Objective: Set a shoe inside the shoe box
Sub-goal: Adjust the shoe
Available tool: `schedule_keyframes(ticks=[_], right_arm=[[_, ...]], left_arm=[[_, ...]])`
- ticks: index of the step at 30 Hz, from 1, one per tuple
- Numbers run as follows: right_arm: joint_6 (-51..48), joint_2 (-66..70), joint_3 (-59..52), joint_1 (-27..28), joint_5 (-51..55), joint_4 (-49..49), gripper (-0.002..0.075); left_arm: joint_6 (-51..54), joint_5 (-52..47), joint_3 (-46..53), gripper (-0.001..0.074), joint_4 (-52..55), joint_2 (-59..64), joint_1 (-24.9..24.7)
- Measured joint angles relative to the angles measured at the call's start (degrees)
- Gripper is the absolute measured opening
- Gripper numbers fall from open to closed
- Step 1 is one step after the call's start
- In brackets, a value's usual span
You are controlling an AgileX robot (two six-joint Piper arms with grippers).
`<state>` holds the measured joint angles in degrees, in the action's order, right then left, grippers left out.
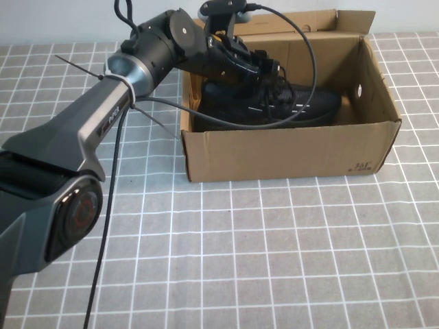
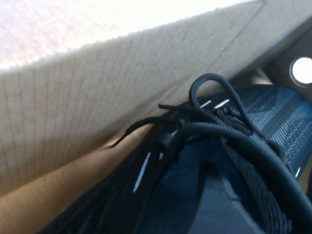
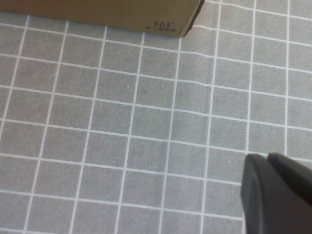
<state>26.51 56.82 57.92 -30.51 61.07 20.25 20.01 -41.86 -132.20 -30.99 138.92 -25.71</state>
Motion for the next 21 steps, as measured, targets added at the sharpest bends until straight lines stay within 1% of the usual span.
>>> schedule_keyframes(ticks=[2,3,5,9,11,14,21], right_arm=[[0.0,0.0,0.0,0.0,0.0,0.0,-0.0016],[0.0,0.0,0.0,0.0,-0.1,0.0,-0.0016],[0.0,0.0,0.0,0.0,-0.1,0.0,-0.0016],[0.0,0.0,0.0,0.0,-0.2,0.0,-0.0016],[0.0,0.0,0.0,0.0,-0.2,0.0,-0.0016],[0.0,0.0,0.0,0.0,-0.2,0.0,-0.0016],[0.0,0.0,0.0,0.0,-0.2,0.0,-0.0016]], left_arm=[[0.1,0.0,0.0,0.0315,-0.3,0.0,0.0],[0.7,0.0,0.0,0.0287,-0.9,0.1,0.0],[2.0,-0.3,0.0,0.0227,-2.0,0.1,0.0],[6.6,-0.7,0.0,0.0081,-4.6,0.1,0.0],[7.4,-1.0,0.0,0.0034,-5.1,0.1,0.0],[7.8,-1.5,0.0,0.0010,-5.3,0.1,0.0],[10.5,-2.6,0.0,0.0001,-5.4,-0.1,0.0]])
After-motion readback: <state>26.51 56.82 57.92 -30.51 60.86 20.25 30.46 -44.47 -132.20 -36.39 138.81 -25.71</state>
